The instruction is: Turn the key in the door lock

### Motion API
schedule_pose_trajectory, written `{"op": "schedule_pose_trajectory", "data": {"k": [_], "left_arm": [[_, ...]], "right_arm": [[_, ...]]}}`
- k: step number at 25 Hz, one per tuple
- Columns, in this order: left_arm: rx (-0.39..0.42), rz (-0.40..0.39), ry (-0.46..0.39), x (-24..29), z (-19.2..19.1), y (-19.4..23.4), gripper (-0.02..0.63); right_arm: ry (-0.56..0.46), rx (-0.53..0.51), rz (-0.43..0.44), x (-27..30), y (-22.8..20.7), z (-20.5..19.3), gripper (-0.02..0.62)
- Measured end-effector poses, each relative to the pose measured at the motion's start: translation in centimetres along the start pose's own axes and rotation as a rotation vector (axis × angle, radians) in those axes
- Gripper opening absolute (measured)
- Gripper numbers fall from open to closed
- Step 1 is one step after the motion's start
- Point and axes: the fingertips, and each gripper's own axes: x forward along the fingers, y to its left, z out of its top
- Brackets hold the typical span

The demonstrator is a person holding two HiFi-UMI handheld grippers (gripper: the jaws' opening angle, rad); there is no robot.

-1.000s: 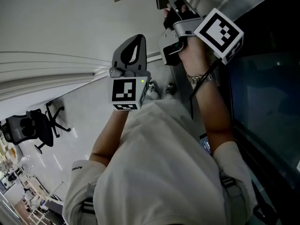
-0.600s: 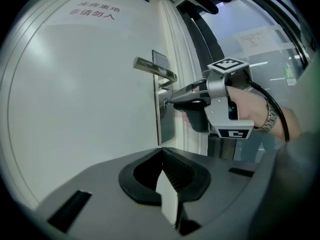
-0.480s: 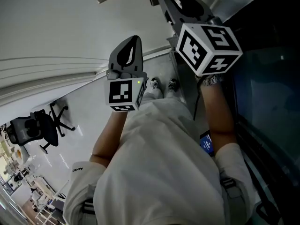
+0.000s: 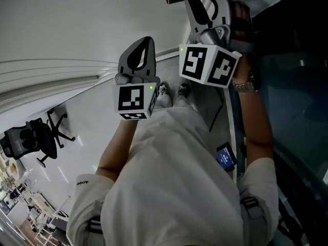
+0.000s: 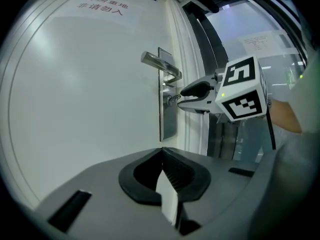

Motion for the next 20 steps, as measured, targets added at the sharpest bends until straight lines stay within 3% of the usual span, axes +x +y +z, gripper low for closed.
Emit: {"op": "schedule_pose_trajectory", "data": {"k": [3,9,10,15,20], "left_arm": [[-0.018,0.001,-0.008,-0.1,0.2,0.1,0.009],[-0.055,0.018,-0.025,0.1,0.9,0.7,0.009],[-0.060,0.021,-0.026,0.0,0.7,0.8,0.009],[-0.077,0.046,-0.030,-0.7,-0.2,2.5,0.009],[-0.084,0.057,-0.028,-1.1,0.0,2.5,0.009]], "right_arm": [[-0.005,-0.148,-0.020,0.3,-0.1,0.9,0.146],[0.005,-0.265,-0.057,1.4,-0.6,1.5,0.142],[0.013,-0.258,-0.059,1.5,-0.5,1.4,0.112],[0.037,-0.105,-0.075,1.8,0.3,1.8,0.112],[0.037,0.127,-0.060,1.1,-0.6,1.2,0.112]]}}
